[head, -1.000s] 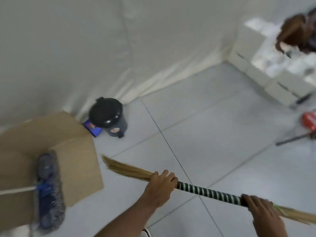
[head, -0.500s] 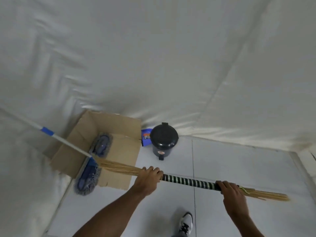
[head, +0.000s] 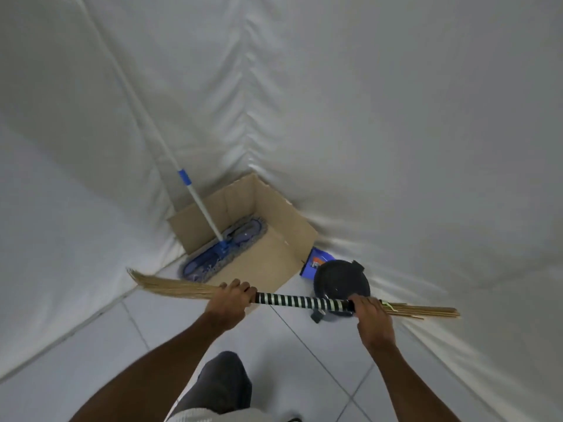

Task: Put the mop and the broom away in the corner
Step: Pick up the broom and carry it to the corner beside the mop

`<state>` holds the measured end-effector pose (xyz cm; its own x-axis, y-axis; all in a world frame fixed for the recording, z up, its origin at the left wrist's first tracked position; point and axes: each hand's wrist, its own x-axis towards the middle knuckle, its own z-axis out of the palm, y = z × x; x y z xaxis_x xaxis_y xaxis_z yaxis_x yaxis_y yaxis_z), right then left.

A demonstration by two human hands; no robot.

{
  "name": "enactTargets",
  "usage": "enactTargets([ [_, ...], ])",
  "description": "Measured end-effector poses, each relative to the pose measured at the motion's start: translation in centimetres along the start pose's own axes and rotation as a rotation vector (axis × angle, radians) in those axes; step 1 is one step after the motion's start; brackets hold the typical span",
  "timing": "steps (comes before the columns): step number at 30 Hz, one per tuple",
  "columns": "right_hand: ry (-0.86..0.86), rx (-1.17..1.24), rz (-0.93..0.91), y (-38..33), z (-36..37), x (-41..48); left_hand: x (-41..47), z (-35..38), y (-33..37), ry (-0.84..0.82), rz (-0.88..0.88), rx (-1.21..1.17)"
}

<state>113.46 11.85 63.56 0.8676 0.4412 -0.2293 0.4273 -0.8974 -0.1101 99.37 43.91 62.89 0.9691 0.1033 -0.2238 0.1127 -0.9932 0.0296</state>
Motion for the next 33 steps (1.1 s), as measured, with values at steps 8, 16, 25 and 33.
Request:
enactTargets([
  [8,-0.037,0.015,-0.369,-9.9,-2.3,17.1,2.8,1.5,-9.4,0.030,-0.345,-0.123],
  [16,-0.180,-0.185,-0.629,-20.7,2.7,33.2,7.4,7.8,-18.8,-0.038,-0.628,-0.360],
  [25,-0.151,-0.205,-0.823,-26.9,32.1,52.6,18.2,35.3,-27.0,0.163,-0.857,-0.399],
  [33,-0.229,-0.251,-0.862,-25.2,61.6,63.1,27.2,63.4,-27.9,0.207,-1.056,-0.363],
])
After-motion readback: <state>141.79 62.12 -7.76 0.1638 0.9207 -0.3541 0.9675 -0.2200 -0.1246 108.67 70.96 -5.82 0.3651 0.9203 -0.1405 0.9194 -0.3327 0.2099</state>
